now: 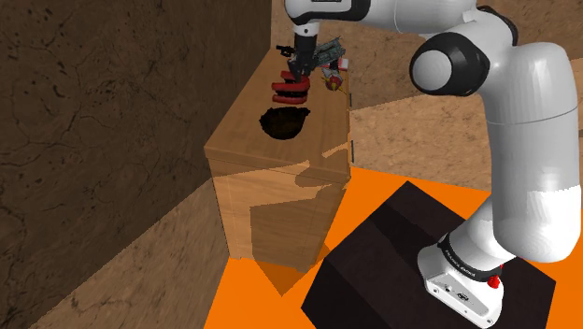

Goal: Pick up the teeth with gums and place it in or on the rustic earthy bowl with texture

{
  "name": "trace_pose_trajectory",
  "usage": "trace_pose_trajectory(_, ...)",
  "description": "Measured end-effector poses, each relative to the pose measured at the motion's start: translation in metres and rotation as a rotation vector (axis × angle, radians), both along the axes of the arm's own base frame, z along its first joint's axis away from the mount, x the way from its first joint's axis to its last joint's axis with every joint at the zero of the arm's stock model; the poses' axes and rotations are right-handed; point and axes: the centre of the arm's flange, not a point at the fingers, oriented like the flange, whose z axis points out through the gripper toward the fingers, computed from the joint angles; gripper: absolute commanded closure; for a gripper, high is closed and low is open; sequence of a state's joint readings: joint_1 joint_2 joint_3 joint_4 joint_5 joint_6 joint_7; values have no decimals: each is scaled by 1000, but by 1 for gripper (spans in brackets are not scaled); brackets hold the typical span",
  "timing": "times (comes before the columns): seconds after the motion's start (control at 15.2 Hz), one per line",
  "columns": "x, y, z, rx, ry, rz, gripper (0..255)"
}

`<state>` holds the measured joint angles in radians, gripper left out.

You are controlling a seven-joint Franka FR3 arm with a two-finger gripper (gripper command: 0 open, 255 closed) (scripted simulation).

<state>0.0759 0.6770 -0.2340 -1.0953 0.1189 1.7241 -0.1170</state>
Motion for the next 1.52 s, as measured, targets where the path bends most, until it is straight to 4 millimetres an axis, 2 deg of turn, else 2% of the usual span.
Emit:
trace_pose_trajectory(0.92,1,1,-73,0,0,-1,255)
trace_pose_trajectory(1.32,1,0,-76,0,0,-1,255)
trace_pose_trajectory(1.39,1,0,-76,0,0,-1,0)
trace_pose_trajectory(1.52,1,1,-75,0,-1,0,0)
